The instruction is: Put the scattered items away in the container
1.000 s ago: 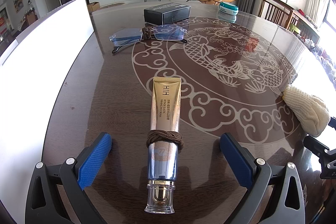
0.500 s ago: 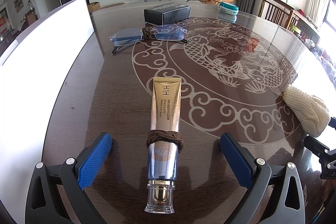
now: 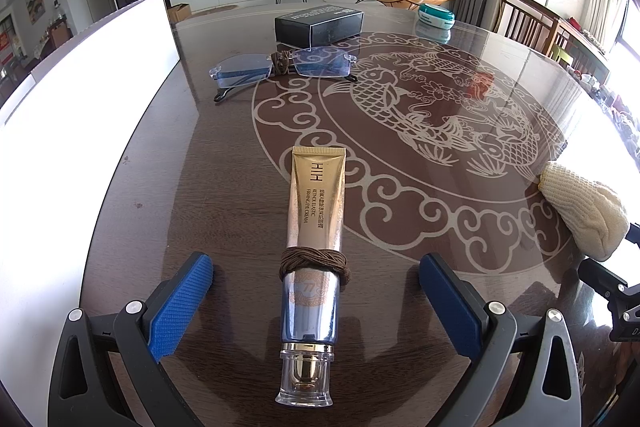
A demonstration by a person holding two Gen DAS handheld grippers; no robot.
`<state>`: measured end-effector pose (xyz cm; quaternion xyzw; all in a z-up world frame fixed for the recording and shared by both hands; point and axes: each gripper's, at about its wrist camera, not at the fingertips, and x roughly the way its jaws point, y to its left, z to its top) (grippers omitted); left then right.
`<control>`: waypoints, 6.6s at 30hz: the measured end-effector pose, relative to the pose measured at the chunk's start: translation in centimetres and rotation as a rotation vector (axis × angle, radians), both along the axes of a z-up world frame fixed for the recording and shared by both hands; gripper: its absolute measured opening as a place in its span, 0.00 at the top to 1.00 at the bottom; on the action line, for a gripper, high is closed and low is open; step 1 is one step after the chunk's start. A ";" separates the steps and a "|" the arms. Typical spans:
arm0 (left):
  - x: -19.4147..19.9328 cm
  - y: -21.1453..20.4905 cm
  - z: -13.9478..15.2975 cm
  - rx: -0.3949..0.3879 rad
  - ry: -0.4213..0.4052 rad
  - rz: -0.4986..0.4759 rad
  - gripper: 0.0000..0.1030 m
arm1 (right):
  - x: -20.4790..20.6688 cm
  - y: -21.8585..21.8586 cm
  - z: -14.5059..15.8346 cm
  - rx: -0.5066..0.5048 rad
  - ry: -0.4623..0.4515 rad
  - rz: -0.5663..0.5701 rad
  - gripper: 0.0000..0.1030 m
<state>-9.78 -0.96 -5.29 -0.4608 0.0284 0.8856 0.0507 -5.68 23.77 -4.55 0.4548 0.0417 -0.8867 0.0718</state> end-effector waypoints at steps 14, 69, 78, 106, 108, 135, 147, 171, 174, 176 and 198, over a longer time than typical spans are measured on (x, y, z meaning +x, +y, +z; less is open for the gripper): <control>0.0 -0.1 0.0 0.000 0.000 0.000 0.00 | 0.0 0.0 0.0 0.000 0.000 0.000 0.00; 7.2 -2.0 3.4 0.106 0.043 -0.096 0.72 | -2.5 -1.1 3.5 -0.065 -0.170 0.134 0.57; 9.2 -2.6 6.3 0.148 0.095 -0.105 0.72 | 0.5 -3.4 4.6 -0.135 -0.157 0.167 0.57; 12.4 -35.5 9.8 0.173 0.103 0.487 0.72 | 3.4 -42.6 14.0 -0.260 -0.038 0.806 0.57; 12.2 -35.9 9.0 0.171 0.084 0.491 0.72 | 3.6 -44.3 12.5 -0.234 -0.063 0.815 0.57; 14.5 -20.5 15.0 0.065 0.268 0.227 0.25 | 1.7 -24.0 6.8 -0.047 0.171 0.414 0.05; 9.9 -1.8 8.3 0.047 0.123 -0.050 0.16 | 1.1 -7.0 2.0 0.124 0.093 0.140 0.05; 2.1 2.9 -0.1 -0.008 -0.002 0.029 0.00 | 0.0 -2.7 0.3 0.057 0.032 -0.010 0.02; 1.6 3.1 -0.1 -0.006 -0.007 0.009 0.00 | -0.1 -2.6 0.2 0.053 0.027 -0.015 0.01; 1.2 3.2 -0.1 -0.005 -0.009 -0.002 0.00 | -0.2 -2.4 0.1 0.041 0.021 -0.018 0.01; 1.3 -1.5 0.1 -0.009 -0.067 -0.013 0.00 | -0.6 -2.1 0.0 0.002 0.000 -0.048 0.00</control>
